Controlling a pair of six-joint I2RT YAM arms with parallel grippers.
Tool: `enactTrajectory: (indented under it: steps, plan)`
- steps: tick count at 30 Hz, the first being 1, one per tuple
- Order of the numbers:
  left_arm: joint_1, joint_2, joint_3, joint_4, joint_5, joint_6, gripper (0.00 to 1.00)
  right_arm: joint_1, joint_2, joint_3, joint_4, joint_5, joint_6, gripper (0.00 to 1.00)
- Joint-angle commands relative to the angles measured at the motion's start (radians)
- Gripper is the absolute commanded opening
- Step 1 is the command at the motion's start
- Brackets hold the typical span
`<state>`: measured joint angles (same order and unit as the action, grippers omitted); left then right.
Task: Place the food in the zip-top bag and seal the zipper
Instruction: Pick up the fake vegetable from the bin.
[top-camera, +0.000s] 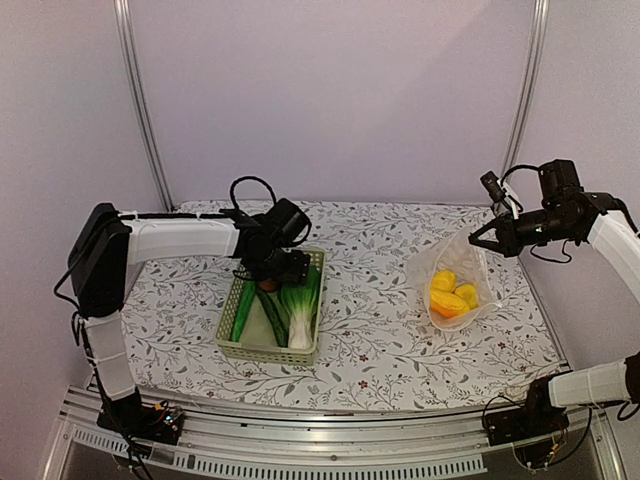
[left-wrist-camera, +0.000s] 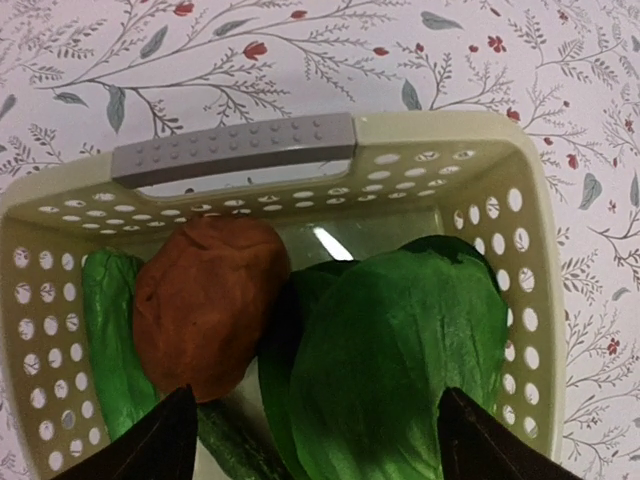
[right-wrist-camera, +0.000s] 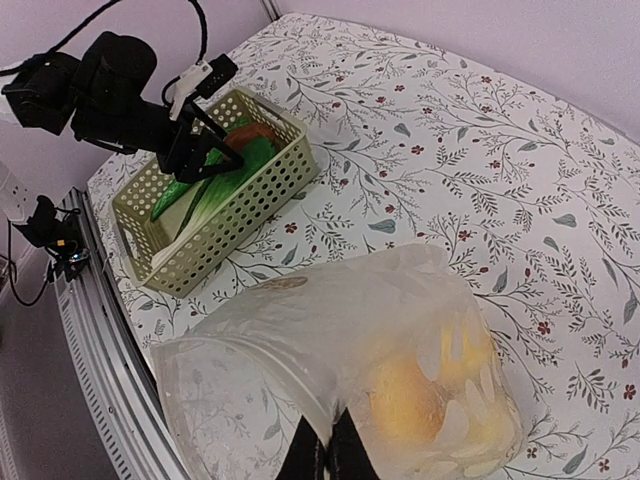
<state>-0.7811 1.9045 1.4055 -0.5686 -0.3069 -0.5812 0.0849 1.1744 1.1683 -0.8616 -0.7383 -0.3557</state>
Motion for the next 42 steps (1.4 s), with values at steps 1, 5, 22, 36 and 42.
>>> enactTrajectory:
  steps: [1, 5, 22, 36, 42]
  plan:
    - [0.018, 0.085, 0.073, -0.06, 0.093, 0.027, 0.82, -0.001, -0.016, -0.013, 0.017, -0.021, -0.006, 0.0]
    - [0.031, 0.154, 0.108, -0.083, 0.118, 0.022, 0.78, -0.001, -0.018, -0.014, 0.017, -0.023, -0.006, 0.0]
    - [0.037, 0.024, 0.104, -0.075, 0.204, 0.066, 0.12, -0.001, 0.01, -0.011, 0.014, -0.021, -0.006, 0.0]
    - [-0.154, -0.31, 0.062, 0.112, 0.006, 0.234, 0.0, 0.009, 0.08, 0.077, -0.089, -0.047, -0.017, 0.0]
    - [-0.352, -0.419, 0.007, 0.402, -0.046, 0.438, 0.0, 0.04, 0.103, 0.129, -0.144, -0.046, -0.022, 0.0]
